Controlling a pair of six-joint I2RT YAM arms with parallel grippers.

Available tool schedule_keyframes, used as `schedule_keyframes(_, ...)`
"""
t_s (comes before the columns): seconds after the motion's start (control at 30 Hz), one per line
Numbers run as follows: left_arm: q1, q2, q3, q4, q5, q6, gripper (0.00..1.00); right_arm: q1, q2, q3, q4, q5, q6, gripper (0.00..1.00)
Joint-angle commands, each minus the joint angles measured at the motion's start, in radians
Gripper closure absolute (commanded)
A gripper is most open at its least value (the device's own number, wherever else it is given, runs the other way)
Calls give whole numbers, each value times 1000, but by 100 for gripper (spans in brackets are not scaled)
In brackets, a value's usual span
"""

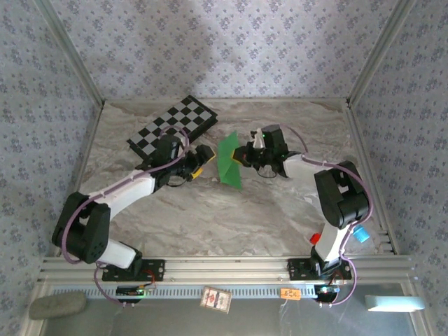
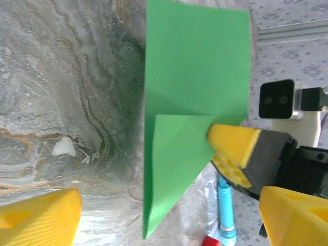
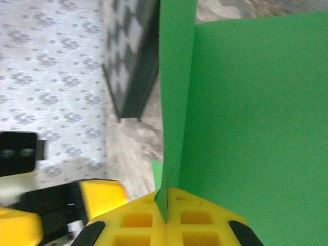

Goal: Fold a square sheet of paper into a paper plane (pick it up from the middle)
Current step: Pick up the paper from the center of the table, then turn over the paper at the center of the table.

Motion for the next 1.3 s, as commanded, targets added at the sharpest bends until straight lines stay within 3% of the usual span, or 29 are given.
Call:
schedule_keyframes(0.0, 2, -23, -55, 258, 53, -124, 10, -14, -42, 36, 131, -113, 74, 98)
schedule_keyframes(0.13, -10, -2, -66, 419, 114, -184, 9, -21, -56, 50, 214, -150, 154, 98)
schedule_keyframes(0.4, -36, 27, -46, 494, 140, -177, 14, -25, -56, 58, 311, -198, 276, 96)
schedule_keyframes(1.03, -26, 48, -27, 506, 142, -162, 76, -35, -39, 44, 241, -198, 273, 89)
schedule_keyframes(1.13, -21, 47, -39, 494, 116, -153, 81, -47, -43, 29, 203, -182, 249, 84)
schedule_keyframes(1.27, -15, 44, -21, 384, 101, -95, 88, -72, -65, 10, 93, -149, 169, 68)
